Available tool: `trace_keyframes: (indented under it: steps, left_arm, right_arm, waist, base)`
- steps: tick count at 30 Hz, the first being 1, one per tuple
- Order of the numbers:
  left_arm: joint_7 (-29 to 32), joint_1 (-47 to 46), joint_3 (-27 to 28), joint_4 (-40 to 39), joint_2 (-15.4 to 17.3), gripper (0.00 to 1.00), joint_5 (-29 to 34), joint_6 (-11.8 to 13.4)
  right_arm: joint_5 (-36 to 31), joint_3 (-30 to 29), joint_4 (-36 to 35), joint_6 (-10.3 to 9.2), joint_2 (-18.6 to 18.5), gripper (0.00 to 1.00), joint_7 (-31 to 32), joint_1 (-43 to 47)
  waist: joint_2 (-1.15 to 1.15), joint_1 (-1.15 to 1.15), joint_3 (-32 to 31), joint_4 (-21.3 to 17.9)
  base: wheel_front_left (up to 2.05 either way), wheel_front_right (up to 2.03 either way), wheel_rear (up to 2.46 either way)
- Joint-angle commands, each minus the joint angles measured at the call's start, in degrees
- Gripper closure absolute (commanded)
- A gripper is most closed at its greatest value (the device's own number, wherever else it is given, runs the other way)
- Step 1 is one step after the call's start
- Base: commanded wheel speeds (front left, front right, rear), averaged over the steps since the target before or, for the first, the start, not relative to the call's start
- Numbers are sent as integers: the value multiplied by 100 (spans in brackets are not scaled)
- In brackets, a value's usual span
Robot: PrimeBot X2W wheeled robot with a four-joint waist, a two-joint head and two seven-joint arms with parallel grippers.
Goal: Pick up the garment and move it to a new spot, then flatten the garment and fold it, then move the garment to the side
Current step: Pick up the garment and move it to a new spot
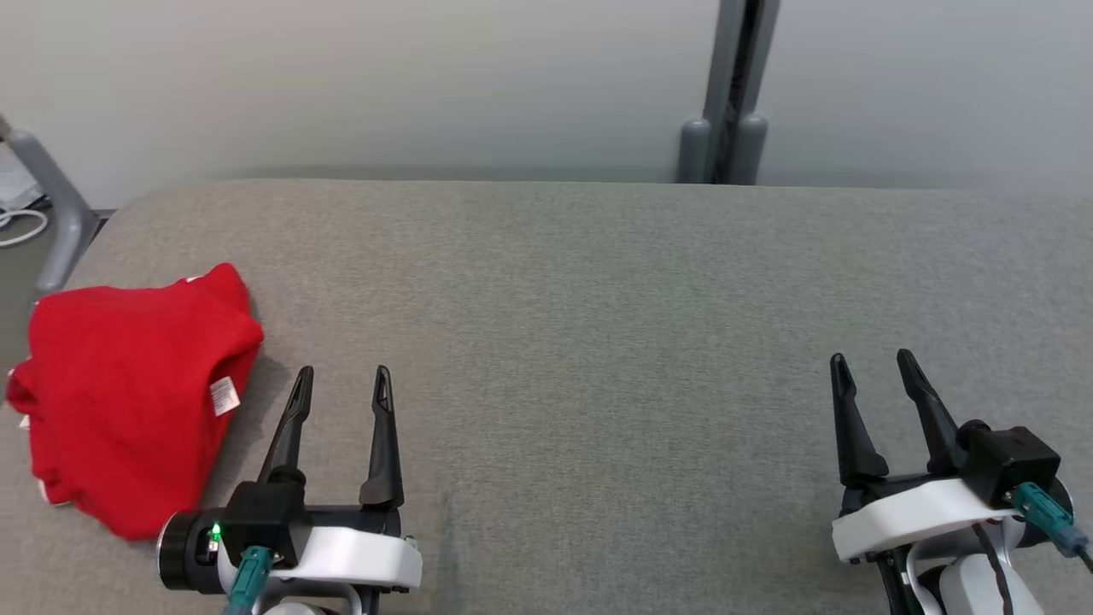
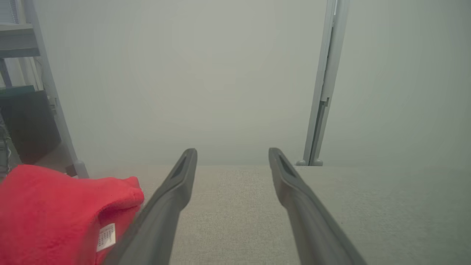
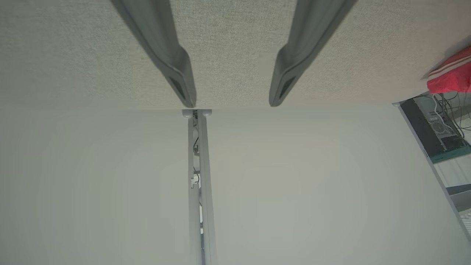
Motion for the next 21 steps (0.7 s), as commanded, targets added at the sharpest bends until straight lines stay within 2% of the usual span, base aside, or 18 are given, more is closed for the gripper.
trace_keyframes:
  steps: [1, 11, 21]
  left_arm:
    - [-12, 45, 26, 0, 17, 0, 20, 9]
    - [-12, 218, 203, 29, 18, 0, 87, -50]
    - [-11, 371, 267, 62, 17, 0, 252, -148]
  right_arm:
    - [39, 3, 1, 10, -32, 0, -18, 21]
    - [154, 301, 87, 10, -34, 0, -18, 116]
    - [310, 470, 74, 10, -36, 0, -18, 216]
  waist:
    - [0, 0, -9, 234]
    - [0, 0, -191, 1122]
    - [0, 0, -365, 1841]
  base:
    - [0, 0, 0]
    - [0, 0, 0]
    - [0, 0, 0]
